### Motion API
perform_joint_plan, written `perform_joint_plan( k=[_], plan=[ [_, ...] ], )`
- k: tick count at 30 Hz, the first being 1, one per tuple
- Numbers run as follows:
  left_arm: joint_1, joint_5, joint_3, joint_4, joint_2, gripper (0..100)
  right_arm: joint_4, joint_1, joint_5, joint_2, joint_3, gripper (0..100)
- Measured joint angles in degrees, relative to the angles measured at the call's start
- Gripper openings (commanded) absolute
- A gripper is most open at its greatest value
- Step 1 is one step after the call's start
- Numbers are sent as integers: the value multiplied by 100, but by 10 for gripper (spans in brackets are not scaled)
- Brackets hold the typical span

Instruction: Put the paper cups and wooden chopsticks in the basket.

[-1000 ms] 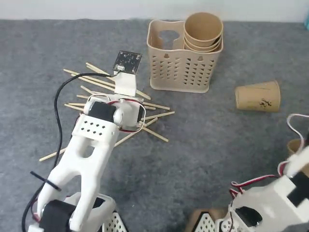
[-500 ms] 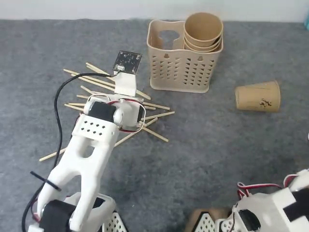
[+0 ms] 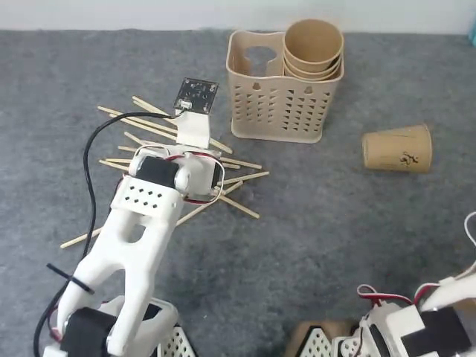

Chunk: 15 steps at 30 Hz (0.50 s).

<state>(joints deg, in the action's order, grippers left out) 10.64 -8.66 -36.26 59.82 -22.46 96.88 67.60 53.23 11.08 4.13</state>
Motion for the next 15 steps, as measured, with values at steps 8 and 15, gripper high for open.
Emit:
perform_joint_plan(
  k=[8,15],
  plan=[
    [0,0,0,0,0,15,-1556,211,-264,0,-1705,241],
    [0,0,0,-53,0,15,-2409,193,-695,0,-2567,39]
  ],
)
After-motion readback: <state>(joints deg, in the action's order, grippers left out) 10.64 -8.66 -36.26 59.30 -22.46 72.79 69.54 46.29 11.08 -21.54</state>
